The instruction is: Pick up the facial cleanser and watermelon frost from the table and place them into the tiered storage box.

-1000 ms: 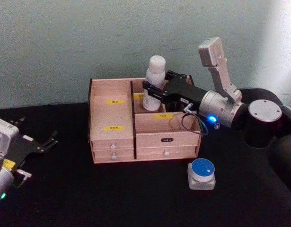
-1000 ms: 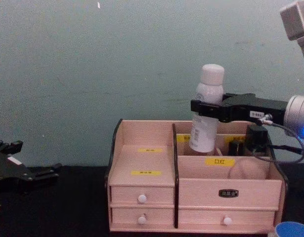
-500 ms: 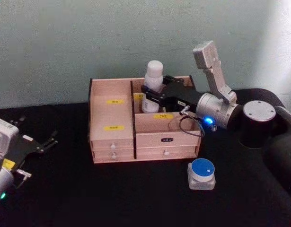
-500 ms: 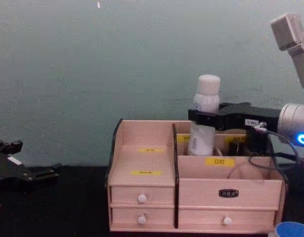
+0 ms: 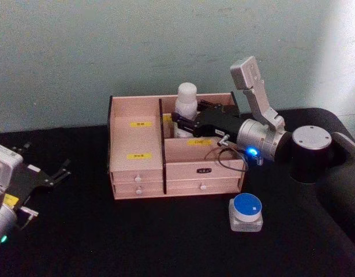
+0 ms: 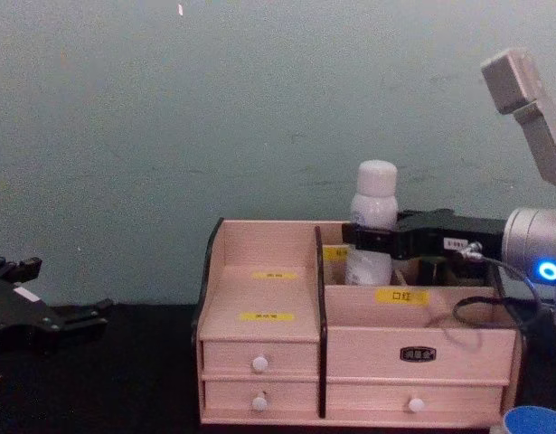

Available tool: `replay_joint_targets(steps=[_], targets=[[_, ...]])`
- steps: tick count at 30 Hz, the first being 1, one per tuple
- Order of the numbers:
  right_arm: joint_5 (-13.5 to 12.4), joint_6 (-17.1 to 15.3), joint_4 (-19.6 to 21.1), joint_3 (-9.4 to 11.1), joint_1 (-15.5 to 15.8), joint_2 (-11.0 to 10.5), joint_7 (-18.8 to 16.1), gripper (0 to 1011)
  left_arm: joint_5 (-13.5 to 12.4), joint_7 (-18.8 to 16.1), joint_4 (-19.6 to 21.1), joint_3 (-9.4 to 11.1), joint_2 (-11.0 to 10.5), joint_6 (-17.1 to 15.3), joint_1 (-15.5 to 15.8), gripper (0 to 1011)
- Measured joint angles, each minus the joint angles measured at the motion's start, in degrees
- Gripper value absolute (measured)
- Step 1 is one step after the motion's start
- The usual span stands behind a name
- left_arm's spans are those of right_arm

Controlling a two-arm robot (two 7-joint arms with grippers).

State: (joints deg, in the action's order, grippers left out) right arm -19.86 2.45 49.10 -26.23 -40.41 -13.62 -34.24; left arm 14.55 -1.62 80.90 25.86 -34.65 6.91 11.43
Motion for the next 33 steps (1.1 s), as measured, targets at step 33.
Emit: replay_joint_targets(steps=[33], targets=[[0.93, -0.97, -1.76, -0.18, -0.62, 0.55, -0.06, 595, 0.0, 0.0, 0.0, 0.0, 0.0, 0.0, 0.0, 1001]])
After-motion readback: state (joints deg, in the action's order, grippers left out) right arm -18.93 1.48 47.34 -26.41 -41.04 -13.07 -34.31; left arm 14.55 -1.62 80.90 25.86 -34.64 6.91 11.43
